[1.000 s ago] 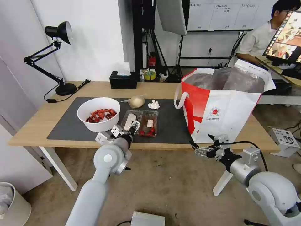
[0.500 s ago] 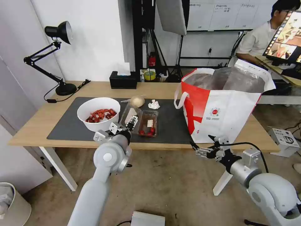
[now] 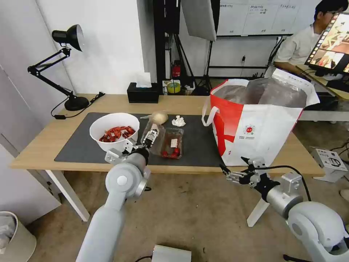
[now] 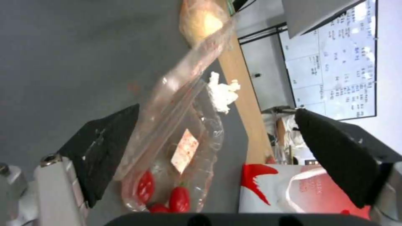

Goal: Pick up the trash from the table and place it into the takeout bag.

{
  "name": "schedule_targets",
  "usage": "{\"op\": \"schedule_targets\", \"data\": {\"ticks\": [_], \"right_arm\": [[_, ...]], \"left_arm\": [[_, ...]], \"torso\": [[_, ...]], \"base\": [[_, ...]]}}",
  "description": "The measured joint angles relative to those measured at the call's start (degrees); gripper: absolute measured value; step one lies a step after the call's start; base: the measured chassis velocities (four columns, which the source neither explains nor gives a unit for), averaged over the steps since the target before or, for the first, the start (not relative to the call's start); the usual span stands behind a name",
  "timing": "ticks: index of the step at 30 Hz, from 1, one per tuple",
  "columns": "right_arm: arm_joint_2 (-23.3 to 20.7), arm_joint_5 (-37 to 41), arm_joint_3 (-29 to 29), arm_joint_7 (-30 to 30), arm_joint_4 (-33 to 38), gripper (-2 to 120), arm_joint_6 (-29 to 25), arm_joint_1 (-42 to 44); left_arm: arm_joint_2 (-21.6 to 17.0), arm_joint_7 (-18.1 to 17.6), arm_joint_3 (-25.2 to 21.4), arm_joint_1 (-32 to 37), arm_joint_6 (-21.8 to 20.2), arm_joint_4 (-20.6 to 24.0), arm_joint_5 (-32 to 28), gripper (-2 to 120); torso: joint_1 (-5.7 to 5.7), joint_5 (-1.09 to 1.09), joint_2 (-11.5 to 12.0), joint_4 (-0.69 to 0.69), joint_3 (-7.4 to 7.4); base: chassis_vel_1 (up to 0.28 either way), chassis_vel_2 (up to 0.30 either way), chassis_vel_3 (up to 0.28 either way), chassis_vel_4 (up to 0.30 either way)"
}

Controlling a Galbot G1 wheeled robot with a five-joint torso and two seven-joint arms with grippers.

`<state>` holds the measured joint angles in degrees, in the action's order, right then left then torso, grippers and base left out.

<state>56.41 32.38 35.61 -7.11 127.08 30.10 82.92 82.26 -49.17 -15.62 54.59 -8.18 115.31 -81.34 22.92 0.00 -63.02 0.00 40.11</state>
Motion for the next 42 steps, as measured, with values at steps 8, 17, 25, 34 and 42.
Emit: {"op": "schedule_targets", "data": {"ticks": [8, 17, 25, 34, 42], "right_arm": [[0.09, -0.02, 0.0, -0.01, -0.04, 100, 0.0, 0.0], [-0.13, -0.05, 0.08, -0.01, -0.17, 100, 0.0, -0.1], [-0.27, 0.06, 0.83, -0.01, -0.19, 100, -0.02, 0.18], [-0.05, 0.21, 1.81, -0.02, 0.37, 100, -0.15, 1.16], [-0.1, 0.28, 2.43, -0.07, 1.0, 100, -0.33, 2.14]], "left_arm": [[0.25, 0.74, 0.27, -0.44, 0.2, 0.12, -0.5, 100], [0.73, 1.27, 1.42, -1.35, 0.05, -0.11, -0.45, 100], [1.31, 1.27, 3.79, -1.96, -0.35, -0.32, 0.47, 100], [0.13, 1.75, 7.84, -2.25, -3.15, -1.17, 6.19, 100], [-3.4, 5.19, 9.53, -2.61, -4.31, -0.35, 13.48, 100]], "torso": [[0.0, 0.0, 0.0, 0.0, 0.0], [0.0, 0.0, -0.01, 0.0, 0.0], [0.0, 0.0, -0.01, 0.0, 0.0], [0.0, 0.0, -0.01, 0.0, 0.0], [0.0, 0.0, -0.01, 0.0, 0.0]], "base": [[0.0, 0.0, 0.0, 0.0], [0.0, 0.0, 0.0, 0.0], [0.0, 0.0, 0.0, 0.0], [0.0, 0.0, 0.0, 0.0], [0.0, 0.0, 0.0, 0.0]]}}
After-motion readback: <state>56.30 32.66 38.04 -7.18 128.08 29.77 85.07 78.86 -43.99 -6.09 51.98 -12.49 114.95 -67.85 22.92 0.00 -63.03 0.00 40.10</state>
